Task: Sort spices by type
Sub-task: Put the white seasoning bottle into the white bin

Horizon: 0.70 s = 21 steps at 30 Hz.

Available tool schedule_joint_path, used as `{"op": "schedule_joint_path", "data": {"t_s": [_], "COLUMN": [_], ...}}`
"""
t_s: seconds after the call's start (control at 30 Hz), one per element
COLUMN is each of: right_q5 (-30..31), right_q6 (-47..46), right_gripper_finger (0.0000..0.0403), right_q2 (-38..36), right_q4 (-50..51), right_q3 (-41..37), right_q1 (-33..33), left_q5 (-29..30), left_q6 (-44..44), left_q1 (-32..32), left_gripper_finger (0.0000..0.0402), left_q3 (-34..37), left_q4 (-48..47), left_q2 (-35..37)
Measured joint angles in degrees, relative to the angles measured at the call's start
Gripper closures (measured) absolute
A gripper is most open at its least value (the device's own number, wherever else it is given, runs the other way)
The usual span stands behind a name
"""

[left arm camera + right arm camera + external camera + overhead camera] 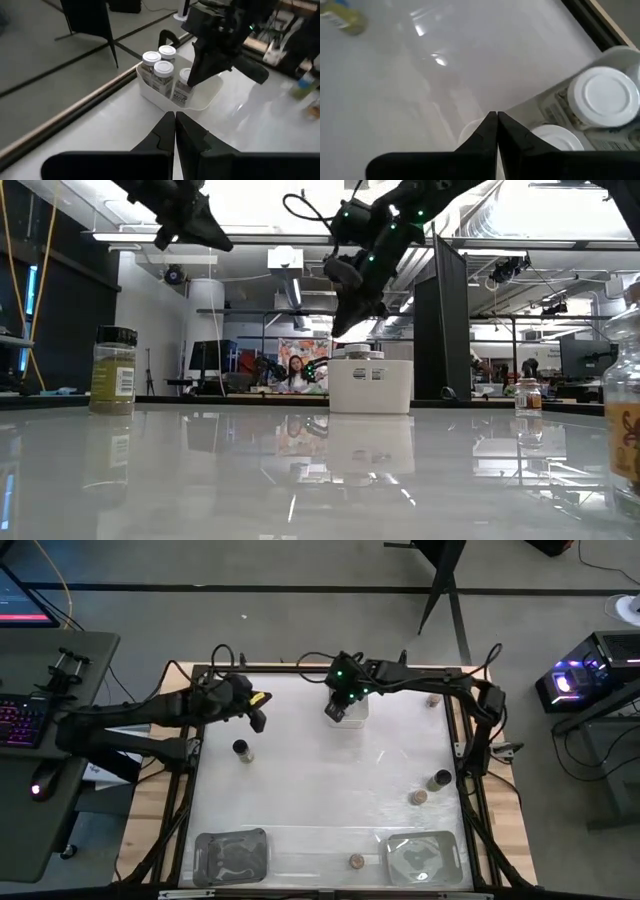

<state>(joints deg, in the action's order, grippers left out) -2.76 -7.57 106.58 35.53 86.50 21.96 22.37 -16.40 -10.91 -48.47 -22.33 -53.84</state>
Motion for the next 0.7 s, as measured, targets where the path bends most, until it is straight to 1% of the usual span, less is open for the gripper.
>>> {"op": "schedule_joint_path", "data": {"t_s": [0.2,0.3,0.7], "right_q5": [1.32,4.08,10.44], "right_q6": [-5.76,-7.09,-6.44], "right_gripper_finger": [0.0402,0.0402,0.0403], "right_q2": [1.24,1.43,1.45], "right_q4": [0.01,0.32,4.15], "right_q3": [0.00,0.00,0.11], "right_q1": [-0.03,-0.26,-0.26], "left_q5": [-0.23,-0.28,-1.14], "left_q6": [8.82,11.85,12.17], "left_q1": [-1.19,-1.85,-3.35], "left_gripper_finger": [0.0401,0.0401,0.0401], "left_q3": [0.00,0.00,0.00], "left_q4": [-0.32,-0.50,-0.55], "left_q2": [-0.74,-0.74,-0.74]}}
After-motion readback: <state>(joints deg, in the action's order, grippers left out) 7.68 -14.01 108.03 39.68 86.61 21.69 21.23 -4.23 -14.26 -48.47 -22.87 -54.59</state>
